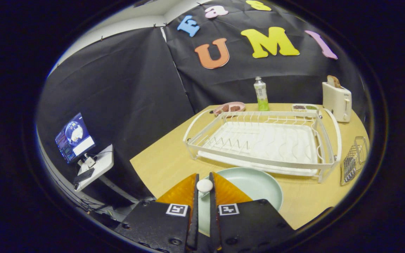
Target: Take the plate from the dish rack, then take the spoon from the basket and place it into the plate.
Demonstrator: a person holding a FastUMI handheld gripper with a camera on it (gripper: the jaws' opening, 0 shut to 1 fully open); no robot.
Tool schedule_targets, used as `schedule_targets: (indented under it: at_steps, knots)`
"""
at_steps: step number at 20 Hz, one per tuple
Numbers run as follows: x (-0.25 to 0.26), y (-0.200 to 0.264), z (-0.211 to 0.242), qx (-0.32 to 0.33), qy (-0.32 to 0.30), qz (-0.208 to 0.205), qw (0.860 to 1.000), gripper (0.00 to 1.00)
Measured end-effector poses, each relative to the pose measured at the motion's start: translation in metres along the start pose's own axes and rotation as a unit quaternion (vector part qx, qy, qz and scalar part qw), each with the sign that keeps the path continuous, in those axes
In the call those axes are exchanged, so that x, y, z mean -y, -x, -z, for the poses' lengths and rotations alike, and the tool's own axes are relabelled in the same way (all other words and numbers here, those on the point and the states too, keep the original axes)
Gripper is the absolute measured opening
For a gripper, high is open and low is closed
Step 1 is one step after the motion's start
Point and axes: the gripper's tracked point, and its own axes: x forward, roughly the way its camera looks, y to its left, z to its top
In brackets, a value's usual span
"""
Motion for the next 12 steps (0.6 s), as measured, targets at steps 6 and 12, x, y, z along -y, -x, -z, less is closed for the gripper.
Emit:
schedule_targets:
  at_steps: [6, 12]
  knots:
    - [0.023, 0.007, -0.018, 0.038, 0.0, 0.037, 0.999, 0.8]
    - [0.03, 0.036, -0.044, 0.117, 0.032, 0.101, 0.987, 0.99]
